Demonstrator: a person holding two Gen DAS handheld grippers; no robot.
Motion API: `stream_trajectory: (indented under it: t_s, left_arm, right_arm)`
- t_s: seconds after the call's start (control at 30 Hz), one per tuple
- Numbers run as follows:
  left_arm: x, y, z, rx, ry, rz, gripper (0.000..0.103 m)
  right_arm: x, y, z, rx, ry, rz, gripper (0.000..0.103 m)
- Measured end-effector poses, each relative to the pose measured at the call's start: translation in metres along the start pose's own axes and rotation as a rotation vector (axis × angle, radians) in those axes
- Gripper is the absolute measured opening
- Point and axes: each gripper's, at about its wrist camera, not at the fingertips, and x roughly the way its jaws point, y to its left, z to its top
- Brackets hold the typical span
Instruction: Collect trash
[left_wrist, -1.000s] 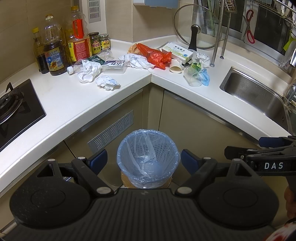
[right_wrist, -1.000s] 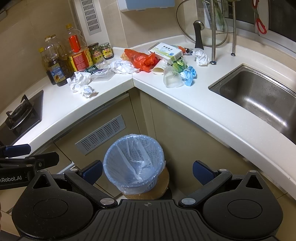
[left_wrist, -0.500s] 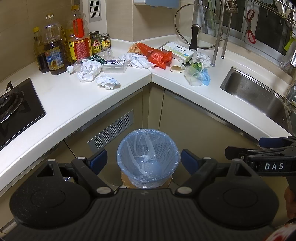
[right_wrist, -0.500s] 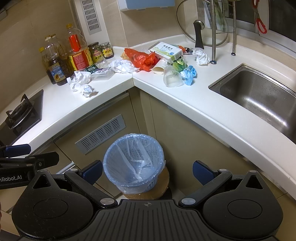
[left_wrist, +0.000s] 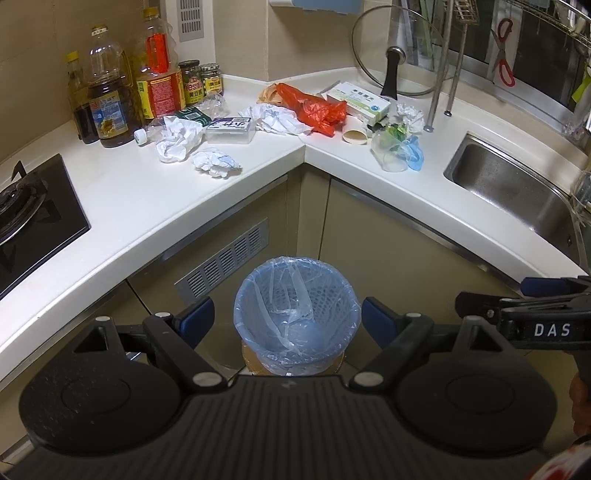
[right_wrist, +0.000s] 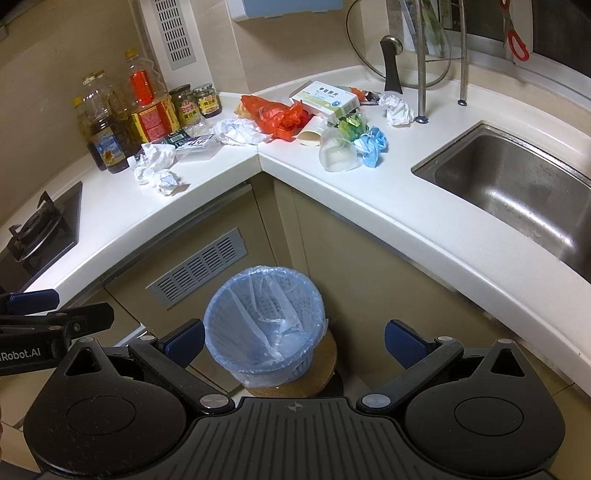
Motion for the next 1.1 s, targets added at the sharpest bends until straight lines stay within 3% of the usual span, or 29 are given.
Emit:
stream_trajectory:
  t_s: [0.5,0.8,1.1]
  left_arm:
    - [0.036,0.056,0.036,-0.063,-0.048,0.061,0.085]
    - [0.092,0.08,0.071,-0.048,-0.077,0.058,0.084]
    - [0.158,0.09,0.107,-0.009,-0.102,0.036,0.075]
  right_arm:
    - [0.029,-0.036,0.035,0.099,-0.074,-0.008,0.103]
    - [0.06,-0.05,0.067,0.127,-0.137,-0.023,0.103]
    - [0.092,-0.052,0.093,0.156,-0.168,-0.071,0.103]
